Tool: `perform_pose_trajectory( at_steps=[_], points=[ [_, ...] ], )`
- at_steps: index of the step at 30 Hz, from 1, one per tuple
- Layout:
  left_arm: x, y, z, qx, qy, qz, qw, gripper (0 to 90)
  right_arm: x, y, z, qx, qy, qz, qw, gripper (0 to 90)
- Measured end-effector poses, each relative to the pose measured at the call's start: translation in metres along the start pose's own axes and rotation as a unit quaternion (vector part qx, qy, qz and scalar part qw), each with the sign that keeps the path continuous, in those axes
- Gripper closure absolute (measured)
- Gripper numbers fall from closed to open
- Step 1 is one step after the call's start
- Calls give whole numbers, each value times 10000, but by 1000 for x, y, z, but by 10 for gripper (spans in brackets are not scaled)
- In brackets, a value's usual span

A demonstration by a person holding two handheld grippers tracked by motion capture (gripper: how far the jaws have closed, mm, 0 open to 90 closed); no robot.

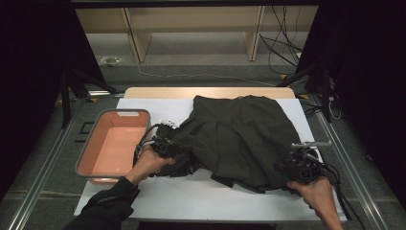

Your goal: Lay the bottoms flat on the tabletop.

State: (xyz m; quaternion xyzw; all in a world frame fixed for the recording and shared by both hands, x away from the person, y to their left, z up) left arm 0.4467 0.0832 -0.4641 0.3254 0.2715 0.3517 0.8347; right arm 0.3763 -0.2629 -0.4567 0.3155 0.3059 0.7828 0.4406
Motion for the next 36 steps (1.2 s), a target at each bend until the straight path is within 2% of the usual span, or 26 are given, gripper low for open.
perform_pose_trajectory(
  at_steps=[3, 7, 8, 12, 13, 14, 17, 20, 24, 26, 28, 32, 33, 36],
  points=[
    [0, 1, 0, -5, -11, -11, 10000, 831, 9, -12, 4, 82, 68, 121, 9999, 512],
    [-1, 2, 1, -23, 2, -32, 10000, 831, 17, -32, 6, 284, 268, 102, 9992, 489],
    [-1, 3, 1, -23, 0, -42, 10000, 830, 18, -36, 6, 366, 366, 18, 9987, 505],
    [-2, 7, 3, -34, -30, -87, 10000, 833, 11, -49, 7, 617, 452, -448, 9961, 813],
    [-2, 8, 3, -41, -48, -107, 9999, 837, 10, -47, 9, 564, 471, -513, 9960, 867],
    [-2, 10, 4, -49, -75, -127, 9999, 841, 8, -44, 11, 494, 456, -548, 9962, 877],
    [-2, 17, 10, -168, -57, -177, 9997, 850, 4, -31, 18, 300, 404, -569, 9971, 884],
    [-4, 22, 15, -276, -66, -212, 9994, 852, -4, -27, 22, 229, 332, -640, 9971, 884],
    [0, 17, 20, -276, 32, -209, 9994, 847, -11, -36, 22, 420, 374, -840, 9949, 882],
    [2, 8, 20, -182, 117, -260, 9994, 841, -15, -45, 18, 564, 345, -830, 9943, 879],
    [3, -1, 16, -59, 124, -201, 9997, 840, -18, -53, 12, 747, 320, -838, 9932, 877],
    [4, -12, 9, 66, 132, -146, 9998, 831, -16, -61, 6, 865, 390, -761, 9926, 868],
    [5, -12, 9, 83, 113, -143, 9998, 830, -15, -61, 6, 863, 367, -749, 9928, 854],
    [4, -10, 8, 55, 129, -128, 9998, 827, -14, -56, 8, 772, 281, -710, 9941, 716]
  ],
)
Point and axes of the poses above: each handheld gripper's, and its own axes: y roughly backward along the jaws, z roughly out of its top, x roughly to its left, the point moved 6 cm from there along -y, roughly forward along the jaws, and after that the axes turned 8 degrees about z, right-handed, at the moved point
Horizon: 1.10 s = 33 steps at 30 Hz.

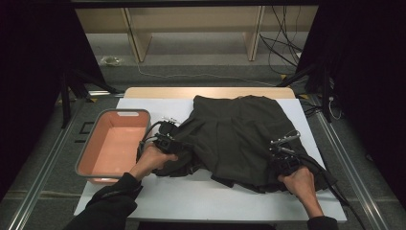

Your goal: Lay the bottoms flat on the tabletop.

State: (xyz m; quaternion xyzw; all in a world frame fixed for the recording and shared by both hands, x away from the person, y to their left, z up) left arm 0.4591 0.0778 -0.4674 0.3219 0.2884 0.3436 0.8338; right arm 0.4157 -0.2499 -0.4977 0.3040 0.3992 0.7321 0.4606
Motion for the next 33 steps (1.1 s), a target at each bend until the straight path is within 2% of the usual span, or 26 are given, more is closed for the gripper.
perform_pose_trajectory(
  at_steps=[2, 6, 8, 10, 12, 14, 18, 21, 26, 29, 33],
  points=[
    [-1, 1, 0, -13, -19, 4, 10000, 827, 3, 9, 3, -235, -1, 126, 9996, 616],
    [-1, 2, 0, -10, -27, 1, 10000, 827, 19, 27, 5, -518, 8, 364, 9980, 553],
    [-1, 2, 0, -12, -34, 4, 10000, 827, 29, 28, 3, -491, 72, 513, 9975, 539],
    [-1, 4, 0, -21, -44, -1, 10000, 827, 38, 27, 0, -501, 45, 766, 9958, 528],
    [-2, 4, 0, -26, -43, -18, 10000, 827, 43, 26, -1, -461, 121, 734, 9962, 526],
    [-2, 5, 0, -34, -29, -28, 10000, 824, 48, 24, -2, -467, 148, 796, 9956, 522],
    [-2, 8, 0, -54, -40, -51, 10000, 818, 61, 20, -5, -434, 241, 938, 9944, 515],
    [-3, 11, 0, -87, -30, -63, 9999, 818, 69, 17, -7, -402, 214, 1120, 9927, 515],
    [-4, 12, -1, -72, -64, -47, 9999, 825, 75, 9, -13, -216, 294, 1181, 9923, 538],
    [-3, 12, -1, -75, -56, -39, 9999, 824, 80, 4, -15, -176, 342, 1248, 9914, 591],
    [-4, 13, -1, -84, -91, -23, 9999, 829, 83, -1, -18, -138, 383, 1255, 9913, 769]
  ],
)
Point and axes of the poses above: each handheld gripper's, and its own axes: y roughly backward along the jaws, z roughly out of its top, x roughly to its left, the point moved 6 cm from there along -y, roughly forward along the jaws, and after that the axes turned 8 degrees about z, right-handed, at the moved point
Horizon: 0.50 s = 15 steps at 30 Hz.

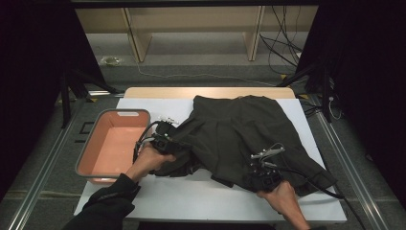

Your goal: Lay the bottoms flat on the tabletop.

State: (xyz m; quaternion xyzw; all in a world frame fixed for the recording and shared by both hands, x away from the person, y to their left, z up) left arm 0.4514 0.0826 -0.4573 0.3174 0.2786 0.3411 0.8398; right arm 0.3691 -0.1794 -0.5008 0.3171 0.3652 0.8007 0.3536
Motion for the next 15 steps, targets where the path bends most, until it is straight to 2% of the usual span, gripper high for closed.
perform_pose_trajectory(
  at_steps=[3, 9, 13, 15],
  points=[
    [0, 0, 0, -12, 17, -1, 10000, 826, 2, 0, -1, 18, 8, 98, 10000, 900],
    [3, 4, 1, -71, 36, 3, 10000, 832, 4, 9, -1, -94, 40, 117, 9999, 900],
    [4, 7, 1, -97, 23, 2, 10000, 843, 2, 13, -2, -177, 36, -32, 9998, 900],
    [4, 7, 1, -97, 6, -11, 10000, 855, 2, 11, -2, -189, 18, -33, 9998, 900]
  ],
)
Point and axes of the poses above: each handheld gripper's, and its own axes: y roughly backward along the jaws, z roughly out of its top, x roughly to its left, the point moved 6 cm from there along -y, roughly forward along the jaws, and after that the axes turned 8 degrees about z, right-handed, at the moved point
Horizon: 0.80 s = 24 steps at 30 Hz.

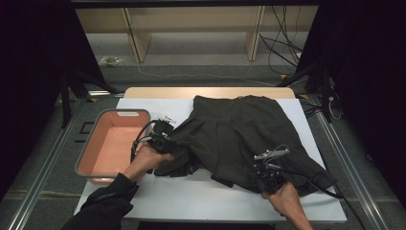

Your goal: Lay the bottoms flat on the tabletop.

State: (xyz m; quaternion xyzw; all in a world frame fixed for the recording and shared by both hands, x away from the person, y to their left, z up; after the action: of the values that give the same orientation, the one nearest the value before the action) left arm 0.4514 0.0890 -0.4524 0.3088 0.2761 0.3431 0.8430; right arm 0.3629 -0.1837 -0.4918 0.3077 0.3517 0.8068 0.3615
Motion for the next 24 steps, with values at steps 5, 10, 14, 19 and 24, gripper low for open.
perform_pose_trajectory(
  at_steps=[5, 10, 14, 19, 24],
  points=[
    [-1, -5, 1, 0, 15, 3, 10000, 887, -3, -9, 3, 39, -78, -35, 10000, 656],
    [-8, -13, -4, 190, -56, 2, 9998, 814, -10, -22, 8, 125, -142, -192, 9996, 558],
    [-14, -17, -9, 320, -227, 182, 9991, 757, -12, -32, 7, 280, -125, -245, 9992, 623],
    [-12, -29, -12, 395, -275, 346, 9982, 782, -13, -42, 6, 400, -109, -263, 9988, 760],
    [-8, -35, -14, 408, -277, 335, 9982, 865, -15, -45, 8, 360, -65, -268, 9990, 879]
  ],
)
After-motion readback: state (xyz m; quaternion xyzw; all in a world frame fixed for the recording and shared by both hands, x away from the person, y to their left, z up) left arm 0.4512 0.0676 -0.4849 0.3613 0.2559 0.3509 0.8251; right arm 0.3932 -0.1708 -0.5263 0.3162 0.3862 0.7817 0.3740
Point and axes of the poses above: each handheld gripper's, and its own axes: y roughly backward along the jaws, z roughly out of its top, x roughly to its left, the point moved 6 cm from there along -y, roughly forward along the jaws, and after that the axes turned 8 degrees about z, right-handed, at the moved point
